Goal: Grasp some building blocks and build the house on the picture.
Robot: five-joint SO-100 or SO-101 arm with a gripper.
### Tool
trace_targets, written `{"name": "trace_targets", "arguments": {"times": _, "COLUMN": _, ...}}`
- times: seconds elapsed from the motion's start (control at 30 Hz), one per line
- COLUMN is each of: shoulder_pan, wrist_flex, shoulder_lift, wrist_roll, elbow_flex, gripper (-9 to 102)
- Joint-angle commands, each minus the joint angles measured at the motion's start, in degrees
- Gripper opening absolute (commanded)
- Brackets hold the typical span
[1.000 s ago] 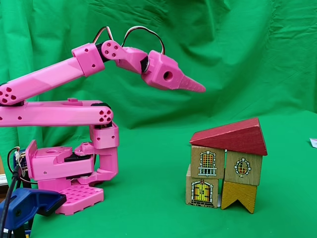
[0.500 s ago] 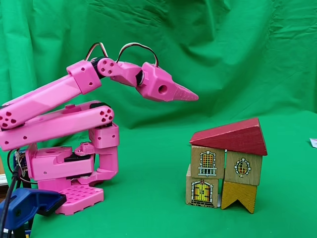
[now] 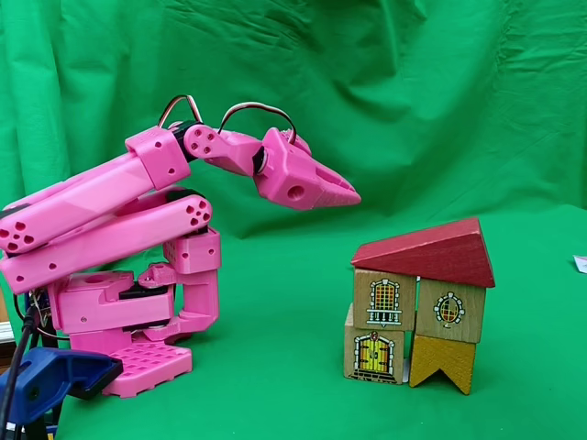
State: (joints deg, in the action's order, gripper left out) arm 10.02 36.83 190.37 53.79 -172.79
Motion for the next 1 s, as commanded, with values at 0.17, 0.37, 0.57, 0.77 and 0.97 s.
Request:
{"name": "trace_targets", "arguments": {"times": 0.17, "shoulder_pan": 0.26, "wrist_flex": -0.88, "shoulder_lift": 1.05, "wrist_roll": -12.57, "elbow_flex": -0.09, "gripper": 0}}
{"name": "trace_targets", "arguments": {"times": 0.37, "shoulder_pan": 1.58, "wrist_flex": -0.88, "shoulder_lift": 1.05, "wrist_roll": -22.15, "elbow_flex": -0.09, "gripper": 0}}
{"name": "trace_targets", "arguments": {"times": 0.57, "shoulder_pan": 3.87, "wrist_flex": -0.79, "shoulder_lift": 1.05, "wrist_roll": -32.26, "elbow_flex": -1.05, "gripper": 0}}
{"name": "trace_targets", "arguments": {"times": 0.77, "shoulder_pan": 3.96, "wrist_flex": -0.79, "shoulder_lift": 1.05, "wrist_roll": -37.09, "elbow_flex": -4.66, "gripper": 0}}
{"name": "trace_targets", "arguments": {"times": 0.97, "shoulder_pan": 3.96, "wrist_flex": -0.18, "shoulder_lift": 1.05, "wrist_roll": -39.90, "elbow_flex": -5.01, "gripper": 0}}
